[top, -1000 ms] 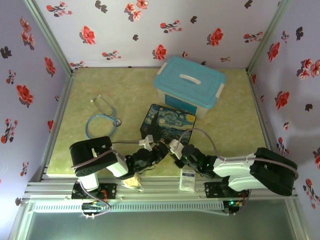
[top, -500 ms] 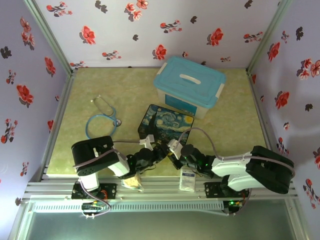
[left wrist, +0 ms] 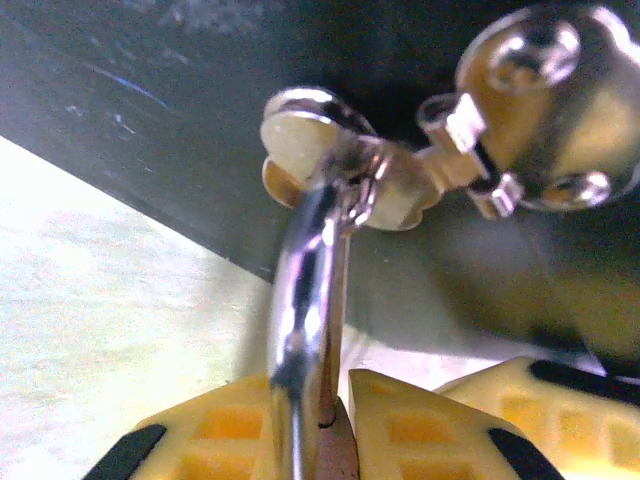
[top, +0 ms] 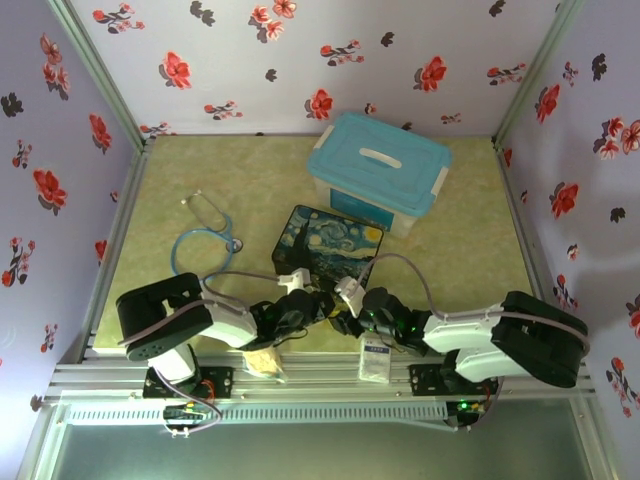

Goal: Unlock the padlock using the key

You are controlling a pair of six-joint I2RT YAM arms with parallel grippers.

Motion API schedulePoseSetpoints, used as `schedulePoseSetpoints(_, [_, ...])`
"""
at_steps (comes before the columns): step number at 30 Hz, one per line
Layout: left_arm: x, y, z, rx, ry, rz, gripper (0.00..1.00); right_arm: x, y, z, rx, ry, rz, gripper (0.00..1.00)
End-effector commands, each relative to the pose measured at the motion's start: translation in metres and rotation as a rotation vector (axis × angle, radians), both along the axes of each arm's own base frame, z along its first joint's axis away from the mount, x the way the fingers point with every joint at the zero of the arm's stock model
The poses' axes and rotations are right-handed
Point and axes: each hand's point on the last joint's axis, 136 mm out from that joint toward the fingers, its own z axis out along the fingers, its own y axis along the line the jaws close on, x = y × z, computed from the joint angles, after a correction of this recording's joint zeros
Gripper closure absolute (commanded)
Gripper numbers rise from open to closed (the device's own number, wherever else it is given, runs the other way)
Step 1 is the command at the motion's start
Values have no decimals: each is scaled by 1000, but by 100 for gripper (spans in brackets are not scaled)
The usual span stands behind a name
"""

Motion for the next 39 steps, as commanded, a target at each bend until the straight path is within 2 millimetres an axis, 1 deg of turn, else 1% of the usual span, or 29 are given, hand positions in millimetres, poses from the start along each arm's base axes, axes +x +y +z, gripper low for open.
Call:
schedulePoseSetpoints(1, [0,22,-16,140,0,2,89,16,-8,15,73,-13,-97,51])
schedulePoseSetpoints(5, [2,30,-11,244,-25,-15,87,28,-20,22,119,-11,-190,50])
schedulePoseSetpoints(8, [5,36,-10,289,-33,-16,82,39,-30,26,119,-38,-267,49])
schedulePoseSetpoints(9, [6,38,-12,297,-28,-13,80,43,-35,26,109,-41,-301,49])
schedulePoseSetpoints(12, [7,41,-20,323,-11,-21,80,48,-42,24,74,-51,-349,49])
schedulePoseSetpoints(14, [6,43,-24,369,-3,-34,79,49,-42,24,79,-53,-351,49])
schedulePoseSetpoints(16, [6,46,-26,423,3,-48,76,47,-42,24,91,-45,-350,50])
schedulePoseSetpoints(21, [7,53,-22,475,-8,-49,72,46,-44,21,95,-40,-355,50])
schedulePoseSetpoints(24, [6,53,-21,494,-11,-60,74,47,-46,18,80,-44,-358,50])
schedulePoseSetpoints(26, [6,53,-19,511,-14,-71,77,47,-46,16,71,-45,-357,50])
schedulePoseSetpoints(28, [7,53,-15,546,-15,-80,77,47,-46,15,67,-44,-356,50])
schedulePoseSetpoints(32, [6,61,-10,611,-13,-88,78,47,-45,13,64,-40,-355,50])
schedulePoseSetpoints(35, [6,71,-6,696,-13,-100,77,47,-44,11,61,-38,-353,50])
schedulePoseSetpoints(37, [7,77,-7,752,-11,-104,77,47,-45,10,59,-39,-356,50])
schedulePoseSetpoints(39, [6,78,-8,776,-8,-115,77,48,-45,9,57,-40,-355,51])
